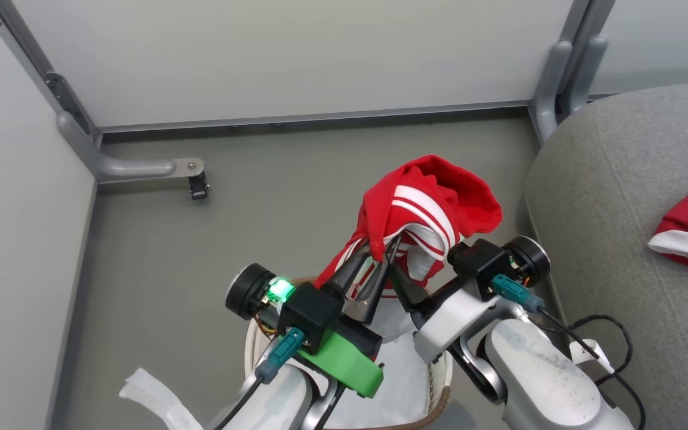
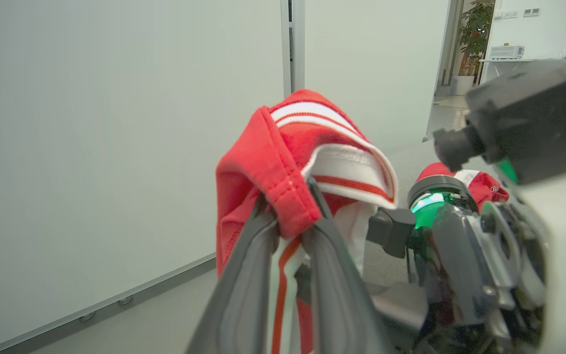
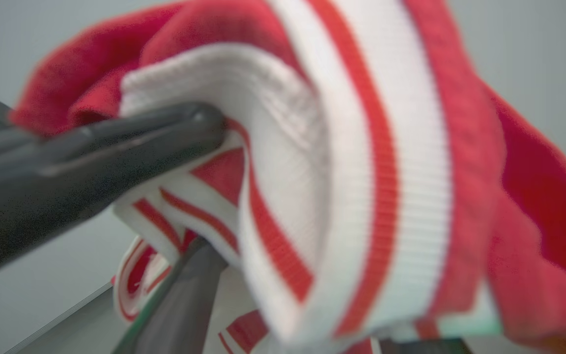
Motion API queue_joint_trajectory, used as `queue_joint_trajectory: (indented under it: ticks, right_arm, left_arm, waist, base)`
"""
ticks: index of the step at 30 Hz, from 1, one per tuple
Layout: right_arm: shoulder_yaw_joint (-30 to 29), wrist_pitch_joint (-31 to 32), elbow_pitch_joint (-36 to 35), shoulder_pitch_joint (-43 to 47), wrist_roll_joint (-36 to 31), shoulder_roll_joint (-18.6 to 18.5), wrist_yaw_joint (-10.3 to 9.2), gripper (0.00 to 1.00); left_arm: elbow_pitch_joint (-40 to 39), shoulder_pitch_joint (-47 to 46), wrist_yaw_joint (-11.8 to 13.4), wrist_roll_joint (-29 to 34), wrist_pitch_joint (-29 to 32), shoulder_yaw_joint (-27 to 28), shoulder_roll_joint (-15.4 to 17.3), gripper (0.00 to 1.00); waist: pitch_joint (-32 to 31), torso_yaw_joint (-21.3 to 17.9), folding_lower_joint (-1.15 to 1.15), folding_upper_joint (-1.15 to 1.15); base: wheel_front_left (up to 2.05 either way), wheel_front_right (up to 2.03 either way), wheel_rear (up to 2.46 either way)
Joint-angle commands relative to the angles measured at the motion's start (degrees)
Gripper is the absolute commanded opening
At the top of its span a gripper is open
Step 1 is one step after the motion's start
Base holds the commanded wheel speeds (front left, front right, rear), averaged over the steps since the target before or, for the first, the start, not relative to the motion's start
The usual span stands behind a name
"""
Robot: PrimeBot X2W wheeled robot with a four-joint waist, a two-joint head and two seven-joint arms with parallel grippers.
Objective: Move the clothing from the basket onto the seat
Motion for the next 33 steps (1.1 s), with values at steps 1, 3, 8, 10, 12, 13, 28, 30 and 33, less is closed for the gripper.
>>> queue_joint_trajectory:
  ticks: [1, 3, 8, 10, 12, 13, 28, 30, 33]
  right_arm:
    - [0.0, -0.1, 0.2, -0.7, 0.5, -0.1, -0.06, 0.0]
    - [-0.6, -0.1, -0.3, -0.8, 1.6, -0.1, -0.07, 0.0]
    - [-1.5, -0.1, -1.1, 0.4, 1.9, -0.2, -0.07, 0.0]
    - [-2.3, -0.1, -1.5, 0.9, 1.8, -0.2, -0.07, 0.0]
    - [-3.1, -0.1, -2.1, 1.0, 1.3, -0.2, -0.07, 0.0]
    - [-3.5, -0.1, -2.4, 1.2, 1.2, -0.2, -0.07, 0.0]
    - [-9.0, -0.1, -6.3, 2.9, -2.0, -0.1, -0.07, 0.0]
    - [-9.4, -0.1, -6.8, 3.2, -1.7, -0.1, -0.06, 0.0]
    - [-10.0, -0.1, -7.5, 3.4, -1.6, -0.1, -0.06, 0.0]
  left_arm:
    - [0.2, -0.4, 0.0, -0.3, -0.2, -0.2, 0.1, 0.0]
    - [0.6, -0.3, 0.3, -0.6, -0.2, -0.5, 0.1, 0.0]
    - [1.3, 0.0, 0.9, -0.5, -0.1, -0.1, 0.1, 0.0]
    - [1.5, 0.0, 1.1, -0.1, -0.1, 0.4, 0.1, 0.0]
    - [1.8, 0.2, 1.4, 0.1, -0.1, 0.9, 0.1, 0.4]
    - [2.2, 0.4, 1.4, 0.1, -0.1, 1.1, 0.1, 0.71]
    - [5.1, -0.2, 0.0, 4.7, -0.1, 6.7, 0.1, 1.0]
    - [5.4, -0.4, -0.3, 5.4, -0.1, 7.2, 0.1, 1.0]
    - [5.4, -0.6, -0.8, 6.2, -0.1, 7.9, 0.2, 1.0]
  waist:
    - [0.0, 0.7, 0.0, 0.0]
    - [0.1, 1.0, 0.0, 0.0]
    - [0.6, 0.8, 0.0, 0.0]
    - [0.9, 0.0, 0.0, 0.0]
    - [1.3, -1.2, 0.0, 0.0]
    - [1.4, -1.9, 0.0, 0.0]
    - [5.8, -21.2, 0.0, 0.0]
    - [6.4, -24.0, 0.0, 0.0]
    - [7.2, -27.5, 0.0, 0.0]
  base:
    - [0.0, 0.0, 0.0]
    - [0.0, 0.0, 0.0]
    - [0.0, 0.0, 0.0]
    - [0.0, 0.0, 0.0]
    - [0.0, 0.0, 0.0]
    - [0.0, 0.0, 0.0]
    - [0.0, 0.0, 0.0]
    - [0.0, 0.0, 0.0]
    - [0.0, 0.0, 0.0]
